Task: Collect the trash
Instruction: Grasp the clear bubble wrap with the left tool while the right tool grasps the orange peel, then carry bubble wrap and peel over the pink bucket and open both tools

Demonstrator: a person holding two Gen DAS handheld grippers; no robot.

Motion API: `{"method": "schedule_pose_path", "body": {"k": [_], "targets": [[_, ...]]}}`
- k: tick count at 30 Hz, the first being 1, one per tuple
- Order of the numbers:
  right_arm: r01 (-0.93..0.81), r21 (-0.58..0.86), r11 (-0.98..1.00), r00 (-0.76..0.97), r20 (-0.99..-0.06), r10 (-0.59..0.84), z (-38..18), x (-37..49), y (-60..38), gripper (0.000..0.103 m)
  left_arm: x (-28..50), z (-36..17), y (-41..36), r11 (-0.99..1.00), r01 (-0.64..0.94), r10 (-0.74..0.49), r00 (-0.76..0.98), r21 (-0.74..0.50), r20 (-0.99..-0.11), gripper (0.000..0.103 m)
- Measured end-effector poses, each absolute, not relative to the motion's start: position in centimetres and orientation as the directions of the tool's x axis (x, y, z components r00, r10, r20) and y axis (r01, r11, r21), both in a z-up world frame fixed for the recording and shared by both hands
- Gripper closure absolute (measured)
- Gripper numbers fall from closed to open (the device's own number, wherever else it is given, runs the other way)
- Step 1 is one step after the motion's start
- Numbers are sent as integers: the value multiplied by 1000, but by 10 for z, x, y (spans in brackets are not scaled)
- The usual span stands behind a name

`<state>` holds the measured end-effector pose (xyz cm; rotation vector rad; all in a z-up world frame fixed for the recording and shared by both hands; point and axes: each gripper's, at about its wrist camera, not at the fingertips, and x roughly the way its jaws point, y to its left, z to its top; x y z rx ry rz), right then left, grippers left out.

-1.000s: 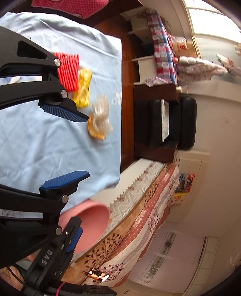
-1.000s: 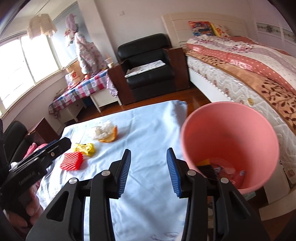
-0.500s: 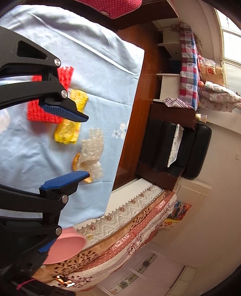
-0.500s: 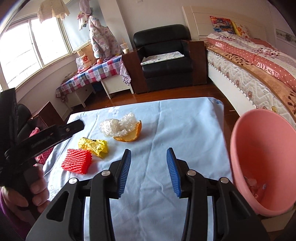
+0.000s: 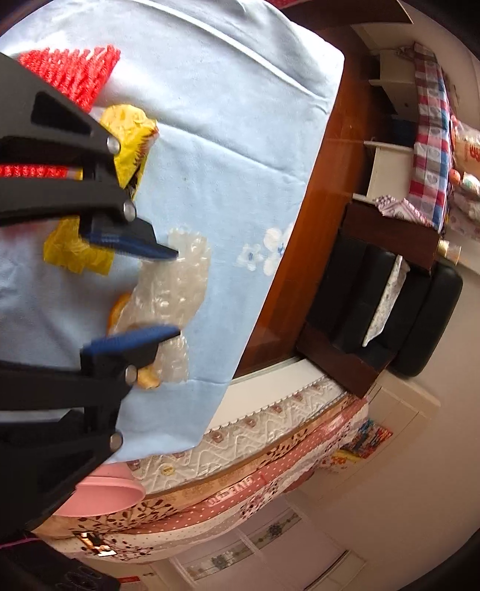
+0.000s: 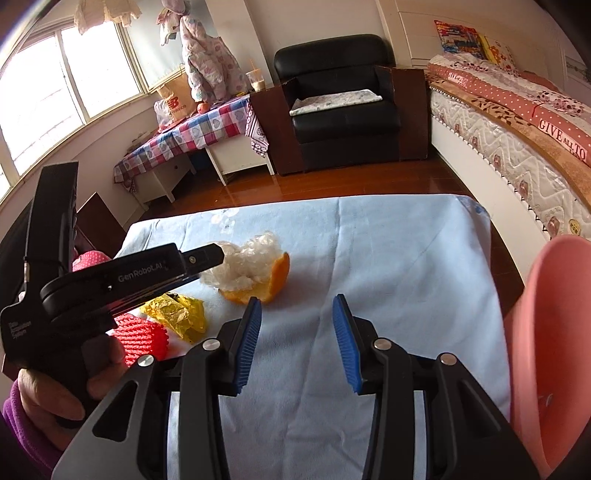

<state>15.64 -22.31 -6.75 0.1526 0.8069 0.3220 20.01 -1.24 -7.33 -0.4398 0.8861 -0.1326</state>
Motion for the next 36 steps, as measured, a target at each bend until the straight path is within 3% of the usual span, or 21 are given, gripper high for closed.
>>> {"method": "schedule_pose_path", "body": {"k": [4, 16, 18, 20, 22, 36], "targets": [[-236, 254, 938, 633, -692, 347, -74, 168, -212, 62, 199, -73, -10, 899, -49, -305, 644, -436, -702, 78], [-201, 252, 947, 611, -723, 322, -93, 195, -191, 62, 177, -55, 26, 881, -71, -288, 704, -468, -649, 79], [-183, 266, 947, 612, -722, 321, -94, 198, -192, 72, 172, -51, 29, 886, -69, -278, 713, -459, -643, 79], [-179, 257, 950, 607, -731, 312, -95, 197, -191, 91, 168, -47, 31, 892, -66, -268, 721, -448, -639, 79], [-184, 265, 947, 608, -726, 321, -93, 194, -193, 95, 162, -44, 32, 893, -64, -265, 725, -445, -636, 79], [-149, 259, 954, 710, -644, 286, -40, 121, -249, 97, 114, -15, -9, 918, 11, -279, 731, -397, -623, 78]]}}
